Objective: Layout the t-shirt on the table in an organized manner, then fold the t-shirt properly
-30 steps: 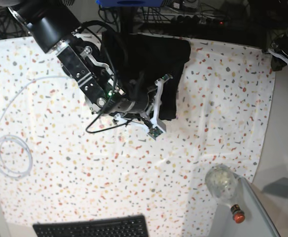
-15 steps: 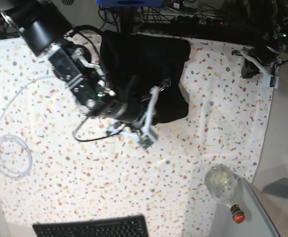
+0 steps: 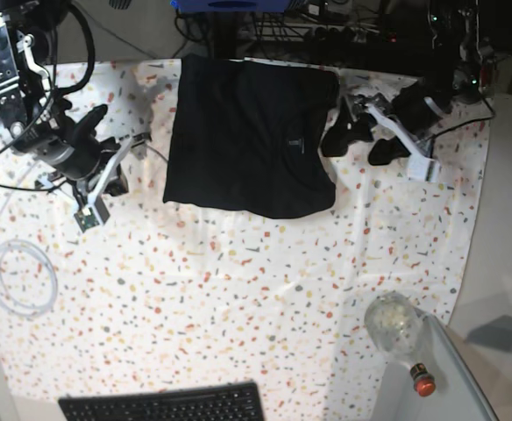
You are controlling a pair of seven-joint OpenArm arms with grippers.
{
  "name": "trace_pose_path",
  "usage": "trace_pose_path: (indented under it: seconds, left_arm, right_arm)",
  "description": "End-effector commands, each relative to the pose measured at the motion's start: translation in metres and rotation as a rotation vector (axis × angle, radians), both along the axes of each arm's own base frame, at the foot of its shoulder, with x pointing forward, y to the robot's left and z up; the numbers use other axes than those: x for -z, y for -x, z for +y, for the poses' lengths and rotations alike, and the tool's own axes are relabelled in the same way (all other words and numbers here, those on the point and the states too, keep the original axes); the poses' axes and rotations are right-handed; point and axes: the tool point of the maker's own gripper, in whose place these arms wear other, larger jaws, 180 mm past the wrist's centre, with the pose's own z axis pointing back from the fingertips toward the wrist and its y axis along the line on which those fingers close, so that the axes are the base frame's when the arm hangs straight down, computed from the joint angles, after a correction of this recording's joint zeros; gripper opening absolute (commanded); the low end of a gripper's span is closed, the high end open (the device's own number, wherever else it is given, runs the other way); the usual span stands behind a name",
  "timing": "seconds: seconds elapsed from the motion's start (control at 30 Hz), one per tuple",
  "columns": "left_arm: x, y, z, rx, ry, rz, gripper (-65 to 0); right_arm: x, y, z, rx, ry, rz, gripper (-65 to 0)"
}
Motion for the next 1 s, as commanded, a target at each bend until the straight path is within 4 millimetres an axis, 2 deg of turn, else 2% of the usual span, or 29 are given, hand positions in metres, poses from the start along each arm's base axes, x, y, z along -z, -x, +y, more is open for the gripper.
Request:
trace_pose_path:
  seconds: [0.0,0.1,0.3,0.43,0.57,0.6,0.67,0.87,0.97]
  left_arm:
    - [-0.008,-0.011,-0.009,0.021,0.030,-0.041,0.0]
    - [0.006,-0.016,-0.029,0.062,0.061,-0.004,0.0]
    - [0.030,-0.016,-0.040,0.042,0.105,0.067,0.0]
    - [0.037,-0.006,-0.065,0.115,0.119,0.098,-0.5]
    - [0.038,-0.004,-0.071,0.132,0.123,0.102,-0.8]
    - [0.038,-0.004,-0.072,0.135,0.123,0.101,-3.3]
    - [0.035,-0.010,-0.072,0.140,0.122,0.091,-14.0]
    - [0.036,-0.028,-0.066,0.142,0.105,0.084,-63.7]
    - [0.036,-0.033,-0.070,0.218,0.066,0.083,-65.0]
  right_arm:
    - [-0.012,-0.011,0.000,-0.003,-0.007,-0.054,-65.0]
    - [-0.012,-0.011,0.002,-0.003,-0.014,-0.053,-65.0]
    - [-0.012,-0.011,-0.001,0.000,-0.008,-0.053,-65.0]
    - [-0.012,-0.011,-0.001,0.002,-0.008,-0.054,-65.0]
    - [-0.012,-0.011,-0.001,0.002,-0.008,-0.054,-65.0]
    - [-0.013,-0.012,-0.002,0.003,-0.008,-0.054,-65.0]
    - [-0.014,-0.014,-0.007,0.017,-0.004,-0.060,-65.0]
    - [-0.017,-0.017,-0.027,0.076,0.007,-0.070,-65.0]
    - [-0.016,-0.016,-0.029,0.075,0.012,-0.069,-65.0]
